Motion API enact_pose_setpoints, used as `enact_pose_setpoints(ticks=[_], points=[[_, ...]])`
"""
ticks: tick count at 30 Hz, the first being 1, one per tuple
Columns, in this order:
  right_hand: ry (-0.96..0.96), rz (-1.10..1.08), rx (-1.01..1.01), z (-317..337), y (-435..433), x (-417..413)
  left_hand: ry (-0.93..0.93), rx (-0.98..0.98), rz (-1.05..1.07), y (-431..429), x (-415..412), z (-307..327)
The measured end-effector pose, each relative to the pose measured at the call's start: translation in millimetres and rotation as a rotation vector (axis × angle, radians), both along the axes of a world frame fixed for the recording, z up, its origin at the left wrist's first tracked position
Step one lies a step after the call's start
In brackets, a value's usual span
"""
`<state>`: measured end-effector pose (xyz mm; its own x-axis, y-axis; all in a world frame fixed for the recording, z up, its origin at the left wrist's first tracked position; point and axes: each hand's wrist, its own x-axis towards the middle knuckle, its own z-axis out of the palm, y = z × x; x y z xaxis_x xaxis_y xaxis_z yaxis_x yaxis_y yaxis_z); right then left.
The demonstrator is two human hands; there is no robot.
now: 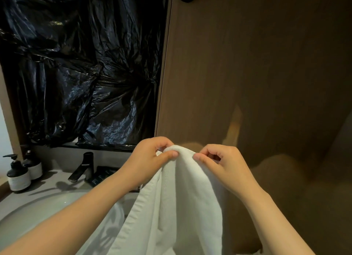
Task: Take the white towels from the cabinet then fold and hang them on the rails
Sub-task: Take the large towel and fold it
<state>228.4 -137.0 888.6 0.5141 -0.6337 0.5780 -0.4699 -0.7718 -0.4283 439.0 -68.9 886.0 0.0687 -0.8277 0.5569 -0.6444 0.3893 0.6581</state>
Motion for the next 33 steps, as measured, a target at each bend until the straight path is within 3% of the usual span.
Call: enact_pose_setpoints(ticks=[16, 19, 26, 29, 33], points=[[-0.009, -0.154, -0.018, -10, -13, -42, 0.002, -0.043, 0.179, -7, 22, 5], [-0.097, -0.103, -0.020, 11, -6, -40, -0.004, -0.066, 0.210, -8, 23, 11], [-0.359, 0.085, 0.058, 75, 30, -22, 0.013, -0.352, 0.265, -31, 13, 73], [-0.328, 0.043, 0.096, 69, 25, -12, -0.007, -0.276, 0.260, -57, 9, 69], [-0.332, -0.141, 0.206, 22, 9, -9, -0.094, -0.087, 0.242, -65, 0, 5]])
